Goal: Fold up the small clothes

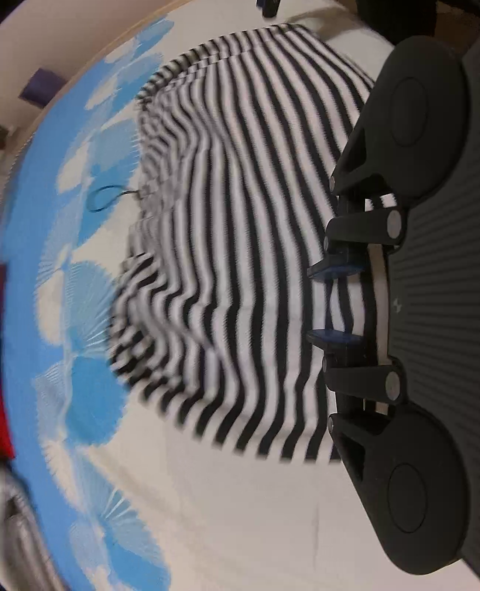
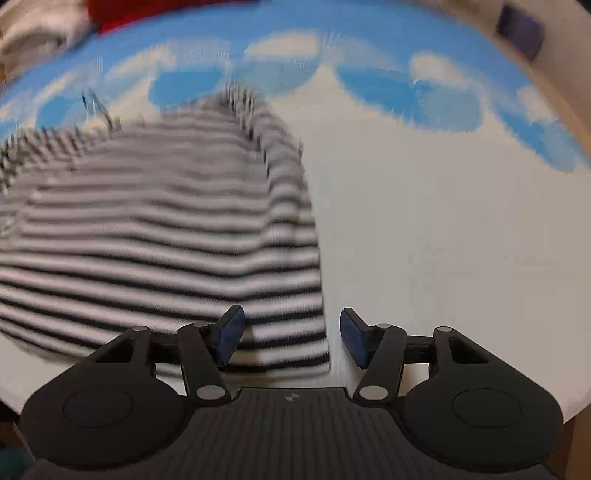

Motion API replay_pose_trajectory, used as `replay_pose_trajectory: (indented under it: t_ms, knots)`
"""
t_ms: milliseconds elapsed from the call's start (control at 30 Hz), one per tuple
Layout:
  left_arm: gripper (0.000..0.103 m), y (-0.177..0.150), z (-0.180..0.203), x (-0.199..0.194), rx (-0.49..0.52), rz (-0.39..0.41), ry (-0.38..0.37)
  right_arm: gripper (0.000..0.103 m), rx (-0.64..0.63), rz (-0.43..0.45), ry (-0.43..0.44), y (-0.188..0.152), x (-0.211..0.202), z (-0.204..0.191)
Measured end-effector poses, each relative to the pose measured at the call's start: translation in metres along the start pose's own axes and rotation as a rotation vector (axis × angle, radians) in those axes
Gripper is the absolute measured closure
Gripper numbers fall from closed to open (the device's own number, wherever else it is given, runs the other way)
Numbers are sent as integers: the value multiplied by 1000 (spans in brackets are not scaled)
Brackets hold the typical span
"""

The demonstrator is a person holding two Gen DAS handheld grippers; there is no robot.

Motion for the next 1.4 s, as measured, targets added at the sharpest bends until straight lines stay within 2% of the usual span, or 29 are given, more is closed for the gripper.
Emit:
replay_pose_trajectory:
  t_ms: [100,167,200,300,333,433,500,600,700,767,867,900,933,1000,1067,1167,1200,1300,1400]
  knots:
    - [59,7,-1,-37,36,126,53,44,66,143,-37,-2,-37,-3]
    - [43,10,-2,-70,55,224,74,44,96,195,-43,-8,-57,-7]
    - [41,10,-2,-88,57,267,71,44,121,209,-36,-12,-65,-9]
    - [38,4,-5,-136,90,378,64,44,186,203,-19,-22,-77,-12]
    - [33,1,-8,-150,102,408,78,44,201,194,-13,-24,-79,-13]
    - [21,-5,-27,-189,88,535,186,43,230,176,-1,-32,-82,-17]
    - [21,-11,-46,-206,37,592,242,43,216,166,-3,-34,-82,-22]
    - [21,-21,-71,-217,-72,626,297,43,174,164,-28,-38,-84,-31]
    - [21,-32,-81,-225,-151,640,279,43,166,158,-20,-38,-83,-36]
    - [19,-39,-83,-224,-190,657,238,43,160,149,-21,-36,-79,-39]
    - [19,-49,-90,-206,-257,656,113,44,152,136,-30,-34,-73,-48]
    - [20,-50,-93,-199,-273,638,107,45,147,136,-29,-33,-71,-52]
    - [21,-43,-95,-194,-279,602,115,48,136,140,-24,-32,-69,-58]
    - [19,-38,-99,-199,-293,685,94,77,112,161,-5,-30,-70,-70]
    - [20,-34,-106,-196,-334,675,81,93,84,199,42,-27,-74,-85]
    - [20,-34,-120,-201,-383,708,62,94,3,259,106,-27,-84,-118]
    - [20,-36,-125,-204,-384,719,79,94,-39,274,132,-27,-87,-132]
    - [20,-42,-139,-211,-393,743,99,94,-191,316,236,-30,-98,-194]
    - [20,-49,-158,-216,-435,757,99,94,-315,316,364,-34,-105,-261]
Point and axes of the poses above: each gripper's, at about its wrist camera, not at the fingertips, and x roughly the way its jaws point, z to its right, y to its top, the point moved 5 cm from there along x, roughly the way its jaws point, and after that the axes turned 5 degrees about -y, right-handed, at the moved point
